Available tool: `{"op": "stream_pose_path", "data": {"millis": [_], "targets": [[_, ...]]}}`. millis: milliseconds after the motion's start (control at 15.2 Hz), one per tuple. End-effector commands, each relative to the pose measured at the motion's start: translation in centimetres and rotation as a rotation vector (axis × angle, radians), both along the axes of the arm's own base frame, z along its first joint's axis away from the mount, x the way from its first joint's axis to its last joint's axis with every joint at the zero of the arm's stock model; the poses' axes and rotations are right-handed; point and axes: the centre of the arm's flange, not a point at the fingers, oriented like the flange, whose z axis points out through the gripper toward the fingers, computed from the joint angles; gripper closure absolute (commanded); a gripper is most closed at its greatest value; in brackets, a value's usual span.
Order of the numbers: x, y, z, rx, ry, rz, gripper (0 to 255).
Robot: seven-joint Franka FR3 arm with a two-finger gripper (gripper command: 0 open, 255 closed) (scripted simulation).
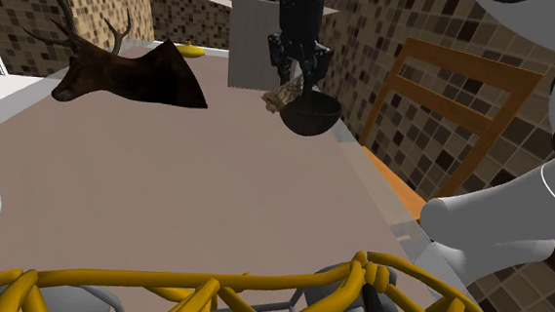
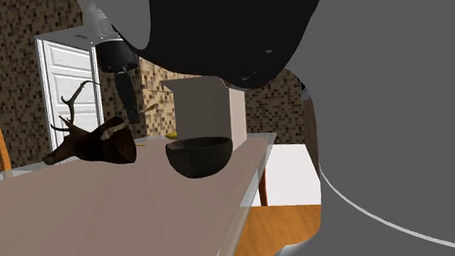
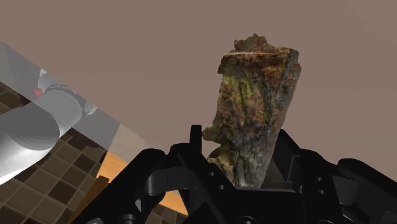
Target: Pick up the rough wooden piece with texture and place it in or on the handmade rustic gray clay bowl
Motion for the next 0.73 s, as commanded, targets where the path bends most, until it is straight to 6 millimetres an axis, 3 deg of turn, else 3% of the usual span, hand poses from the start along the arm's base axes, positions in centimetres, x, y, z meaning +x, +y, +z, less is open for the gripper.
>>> {"op": "stream_pose_path", "data": {"millis": [0, 660], "targets": [[1.1, -2.5, 0.2, 0.0, 0.0, 0.001, 255], [6.2, -14.7, 0.7, 0.0, 0.0, 0.001, 255]]}}
